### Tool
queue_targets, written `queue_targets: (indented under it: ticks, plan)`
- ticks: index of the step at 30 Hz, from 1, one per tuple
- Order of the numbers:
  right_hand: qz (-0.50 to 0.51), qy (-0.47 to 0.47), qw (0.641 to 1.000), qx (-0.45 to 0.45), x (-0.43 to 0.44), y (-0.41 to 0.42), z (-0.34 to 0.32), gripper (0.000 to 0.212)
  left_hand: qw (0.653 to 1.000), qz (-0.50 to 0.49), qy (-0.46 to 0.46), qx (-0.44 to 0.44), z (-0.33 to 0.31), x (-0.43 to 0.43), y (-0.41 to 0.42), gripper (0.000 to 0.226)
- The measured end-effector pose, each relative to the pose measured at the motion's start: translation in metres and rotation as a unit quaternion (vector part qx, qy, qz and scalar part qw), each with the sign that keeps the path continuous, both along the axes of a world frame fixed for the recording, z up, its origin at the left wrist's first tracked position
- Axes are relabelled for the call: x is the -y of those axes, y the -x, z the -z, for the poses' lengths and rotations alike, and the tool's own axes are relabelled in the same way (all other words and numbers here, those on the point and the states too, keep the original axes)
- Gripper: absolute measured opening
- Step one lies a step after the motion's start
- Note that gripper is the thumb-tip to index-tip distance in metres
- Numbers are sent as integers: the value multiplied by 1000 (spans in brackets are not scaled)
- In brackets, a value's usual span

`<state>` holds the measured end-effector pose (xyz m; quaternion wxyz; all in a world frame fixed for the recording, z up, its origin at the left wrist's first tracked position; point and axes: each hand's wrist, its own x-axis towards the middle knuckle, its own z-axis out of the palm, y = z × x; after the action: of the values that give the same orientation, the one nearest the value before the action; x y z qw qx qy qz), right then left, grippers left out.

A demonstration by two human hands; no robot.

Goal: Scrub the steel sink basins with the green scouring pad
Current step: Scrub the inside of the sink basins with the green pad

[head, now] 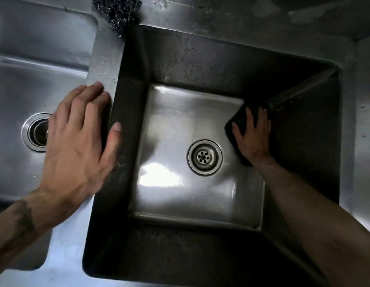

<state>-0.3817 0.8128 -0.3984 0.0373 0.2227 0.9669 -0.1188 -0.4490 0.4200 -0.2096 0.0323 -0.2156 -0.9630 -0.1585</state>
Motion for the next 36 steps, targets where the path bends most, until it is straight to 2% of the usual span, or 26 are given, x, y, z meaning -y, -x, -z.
queue_targets:
  ticks: [6, 12, 18, 23, 30, 36]
  plan:
    - [26, 56, 998, -13, 25, -8, -8, 78, 1000, -9, 1, 23, -7, -4, -2, 53]
    - [-19, 116, 992, -37, 85, -45, -15, 54, 999, -12, 11, 29, -12, -3, -2, 52]
    - [46, 170, 980, -90, 97, -35, -35, 49, 999, -8, 17, 29, -14, -2, -1, 51]
    - [87, 210, 959, -168, 116, -7, -51, 50, 1000, -7, 1, 13, -7, 1, -1, 50]
    - [53, 281, 929, -233, 195, 77, -80, 51, 1000, -16, 6, 14, -4, 1, 1, 49]
    - [81, 403, 884, -222, 269, 125, -104, 52, 999, -20, -9, 29, -3, 3, 2, 47]
